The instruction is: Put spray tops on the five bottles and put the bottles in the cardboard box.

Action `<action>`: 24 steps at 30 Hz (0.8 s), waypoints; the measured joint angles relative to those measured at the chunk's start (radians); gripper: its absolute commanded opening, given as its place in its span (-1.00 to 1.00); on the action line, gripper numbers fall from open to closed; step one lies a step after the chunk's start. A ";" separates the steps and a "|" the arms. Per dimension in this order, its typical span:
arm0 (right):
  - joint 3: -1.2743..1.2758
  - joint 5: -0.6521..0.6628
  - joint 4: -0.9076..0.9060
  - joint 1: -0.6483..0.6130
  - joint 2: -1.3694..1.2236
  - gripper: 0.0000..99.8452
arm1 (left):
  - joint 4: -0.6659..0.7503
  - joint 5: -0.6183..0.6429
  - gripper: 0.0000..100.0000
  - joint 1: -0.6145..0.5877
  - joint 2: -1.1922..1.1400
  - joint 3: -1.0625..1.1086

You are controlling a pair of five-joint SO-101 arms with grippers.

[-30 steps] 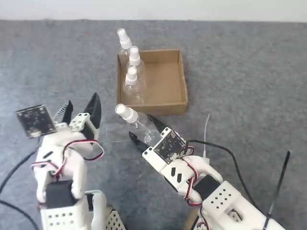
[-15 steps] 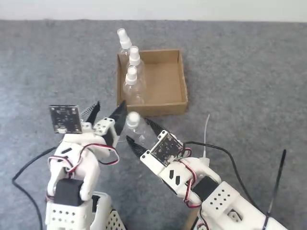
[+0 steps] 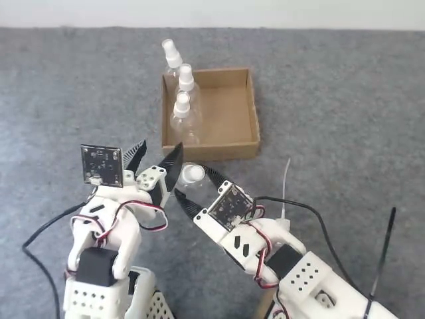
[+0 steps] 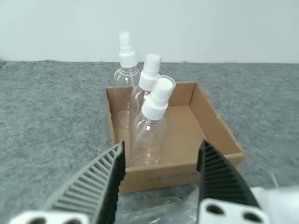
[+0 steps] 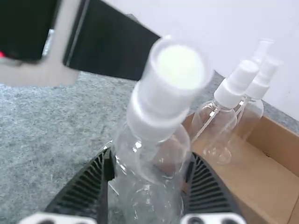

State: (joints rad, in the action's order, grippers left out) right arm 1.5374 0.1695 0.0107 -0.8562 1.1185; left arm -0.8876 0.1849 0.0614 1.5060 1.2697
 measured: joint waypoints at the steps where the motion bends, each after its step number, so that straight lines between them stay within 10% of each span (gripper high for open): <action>1: -0.002 0.000 0.000 0.008 0.000 -0.90 | 0.000 0.000 -0.52 -0.017 0.000 0.002; 24: -0.002 0.000 0.000 0.135 0.002 -0.90 | -0.089 -0.008 -0.52 -0.479 -0.011 -0.026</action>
State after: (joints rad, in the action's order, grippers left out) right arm 1.5359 0.1695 0.0107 -0.7211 1.1201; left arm -0.9766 0.1772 -0.4173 1.4952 1.2436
